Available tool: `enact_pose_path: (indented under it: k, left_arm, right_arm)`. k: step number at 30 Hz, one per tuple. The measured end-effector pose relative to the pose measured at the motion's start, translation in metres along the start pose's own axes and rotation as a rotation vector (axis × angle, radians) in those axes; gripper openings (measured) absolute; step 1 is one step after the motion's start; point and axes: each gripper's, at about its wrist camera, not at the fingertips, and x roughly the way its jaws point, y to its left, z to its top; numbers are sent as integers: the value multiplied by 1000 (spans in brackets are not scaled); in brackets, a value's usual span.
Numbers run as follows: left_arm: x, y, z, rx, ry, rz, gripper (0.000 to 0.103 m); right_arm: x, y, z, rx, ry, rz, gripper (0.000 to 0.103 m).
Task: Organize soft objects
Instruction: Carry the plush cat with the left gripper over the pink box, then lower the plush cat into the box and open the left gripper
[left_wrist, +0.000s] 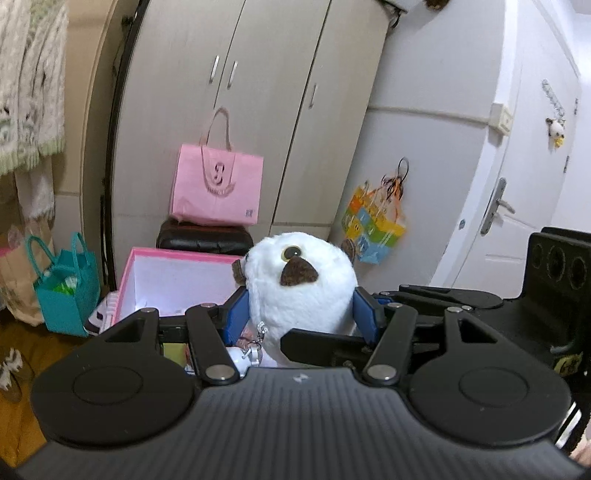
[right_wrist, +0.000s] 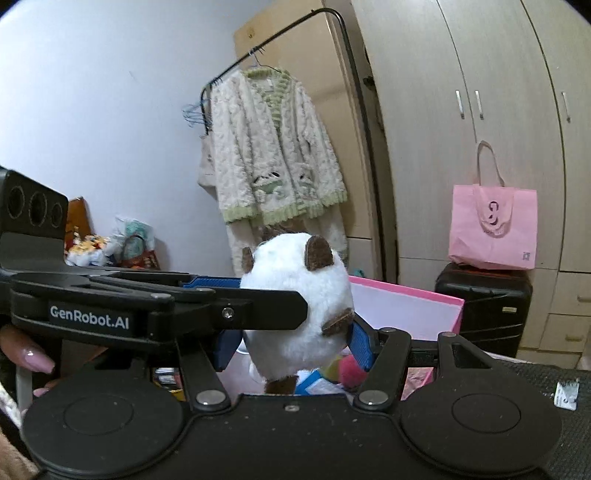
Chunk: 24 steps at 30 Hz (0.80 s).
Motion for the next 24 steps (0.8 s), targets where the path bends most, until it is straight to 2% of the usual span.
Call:
enact_pose_path:
  k: [8,14,17,20,24]
  left_arm:
    - [48,31,-12,-100,129,-22,58]
    - [65,40,-22,-137,183,-26,58]
    - [68,41,-26,-145,197,-18,56]
    - [68,40,-27,-136,177,23,56]
    - [56,39,-27,-128,153,32,56]
  right_arm:
    - [39,-13,-11,-55,122,-86,66]
    - [54,-12,-18,-119,192,-146,66]
    - [58,-10,-21,-147,215,-188,66]
    - [61,-8,-26,-196,225,-256,68]
    - [52,-13,-25,-142,203,-222,70]
